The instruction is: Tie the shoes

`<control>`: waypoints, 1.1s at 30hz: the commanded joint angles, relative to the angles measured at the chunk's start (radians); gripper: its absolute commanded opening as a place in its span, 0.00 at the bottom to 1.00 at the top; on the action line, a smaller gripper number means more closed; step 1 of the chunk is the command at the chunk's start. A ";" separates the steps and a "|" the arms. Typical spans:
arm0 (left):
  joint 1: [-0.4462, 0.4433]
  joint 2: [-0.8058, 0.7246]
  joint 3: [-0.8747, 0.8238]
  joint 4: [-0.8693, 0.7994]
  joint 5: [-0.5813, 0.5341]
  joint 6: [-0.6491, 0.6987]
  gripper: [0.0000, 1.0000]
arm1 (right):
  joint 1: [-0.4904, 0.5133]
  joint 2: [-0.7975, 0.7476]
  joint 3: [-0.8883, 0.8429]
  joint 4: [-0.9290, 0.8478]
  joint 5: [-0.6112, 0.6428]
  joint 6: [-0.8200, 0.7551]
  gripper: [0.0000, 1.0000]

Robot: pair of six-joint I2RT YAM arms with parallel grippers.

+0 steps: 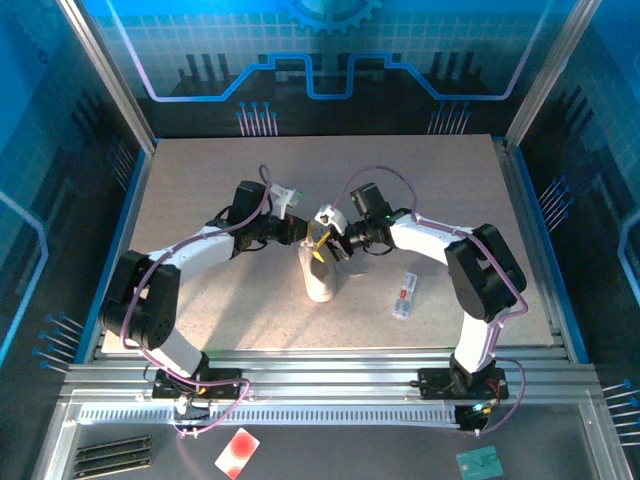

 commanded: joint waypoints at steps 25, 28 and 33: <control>0.001 -0.423 -0.361 0.058 0.025 0.086 0.42 | 0.036 -0.071 -0.080 0.155 0.212 0.040 0.00; 0.003 -0.549 -0.401 0.010 -0.007 0.162 0.51 | 0.034 -0.065 -0.075 0.157 0.200 0.051 0.00; 0.006 -0.754 -0.419 -0.050 -0.095 0.336 0.64 | 0.031 -0.061 -0.062 0.150 0.180 0.060 0.00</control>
